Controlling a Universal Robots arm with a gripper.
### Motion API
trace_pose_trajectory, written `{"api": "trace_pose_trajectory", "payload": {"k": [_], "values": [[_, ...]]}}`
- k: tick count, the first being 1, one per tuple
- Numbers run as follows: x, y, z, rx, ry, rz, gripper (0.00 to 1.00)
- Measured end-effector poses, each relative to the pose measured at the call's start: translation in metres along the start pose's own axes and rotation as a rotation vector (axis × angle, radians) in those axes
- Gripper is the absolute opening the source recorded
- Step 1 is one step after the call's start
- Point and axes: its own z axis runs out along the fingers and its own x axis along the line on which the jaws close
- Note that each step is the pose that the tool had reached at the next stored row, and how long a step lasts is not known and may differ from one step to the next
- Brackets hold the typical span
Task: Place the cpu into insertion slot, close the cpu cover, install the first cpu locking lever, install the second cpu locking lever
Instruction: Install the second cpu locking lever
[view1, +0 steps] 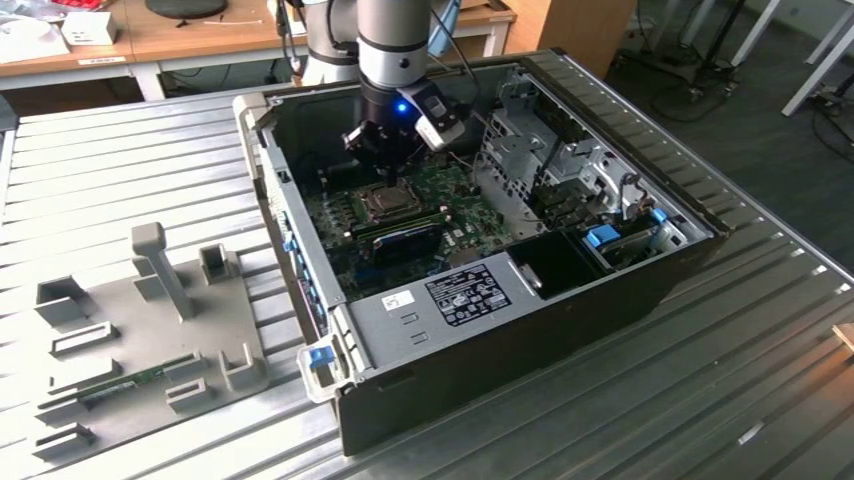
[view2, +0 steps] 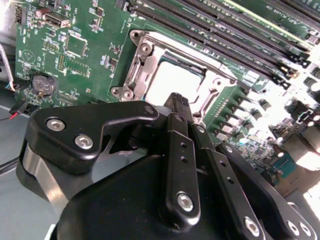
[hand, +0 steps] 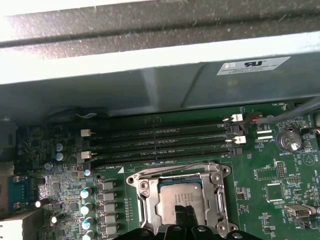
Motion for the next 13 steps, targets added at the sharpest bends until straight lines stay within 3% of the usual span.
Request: {"api": "trace_pose_trajectory", "payload": {"k": [13], "values": [[-0.0003,-0.0006,-0.0033,0.0001,0.0002,0.000,0.10]]}}
